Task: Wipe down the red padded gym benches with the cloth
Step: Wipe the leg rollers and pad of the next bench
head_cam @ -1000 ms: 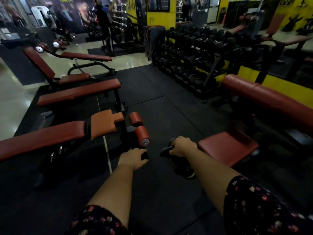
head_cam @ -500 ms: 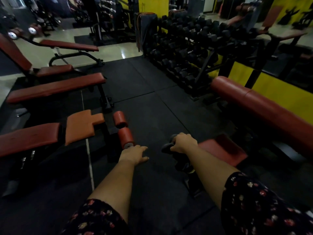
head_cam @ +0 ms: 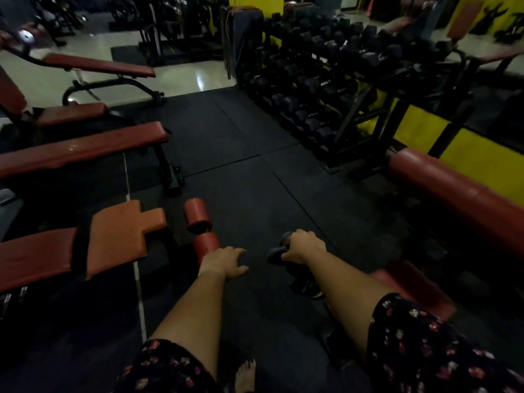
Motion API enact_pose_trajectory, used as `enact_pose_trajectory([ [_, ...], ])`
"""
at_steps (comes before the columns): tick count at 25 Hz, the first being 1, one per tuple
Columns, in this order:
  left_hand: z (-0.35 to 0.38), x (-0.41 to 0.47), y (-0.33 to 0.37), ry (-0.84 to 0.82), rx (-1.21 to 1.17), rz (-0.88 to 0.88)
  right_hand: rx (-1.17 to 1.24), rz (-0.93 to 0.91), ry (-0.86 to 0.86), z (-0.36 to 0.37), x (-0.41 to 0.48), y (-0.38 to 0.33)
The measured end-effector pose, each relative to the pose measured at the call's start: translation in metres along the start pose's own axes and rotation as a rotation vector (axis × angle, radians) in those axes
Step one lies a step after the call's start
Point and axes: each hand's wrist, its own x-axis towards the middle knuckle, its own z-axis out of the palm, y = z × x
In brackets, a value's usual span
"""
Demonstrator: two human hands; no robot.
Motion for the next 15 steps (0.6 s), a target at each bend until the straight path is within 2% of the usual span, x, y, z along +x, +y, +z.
enact_pose_trajectory([
  [4,-0.055,0.069,-0.048,0.016,0.037,-0.022,0.033,0.015,0.022,-0.043,0.076,-0.033],
  [8,-0.1,0.134,-0.059,0.041,0.053,0.031,0.049,0.009,0.025,-0.072,0.135,-0.052],
  [15,-0.161,0.246,-0.049,0.01,0.124,0.098,0.076,0.102,0.044,-0.127,0.232,-0.009],
])
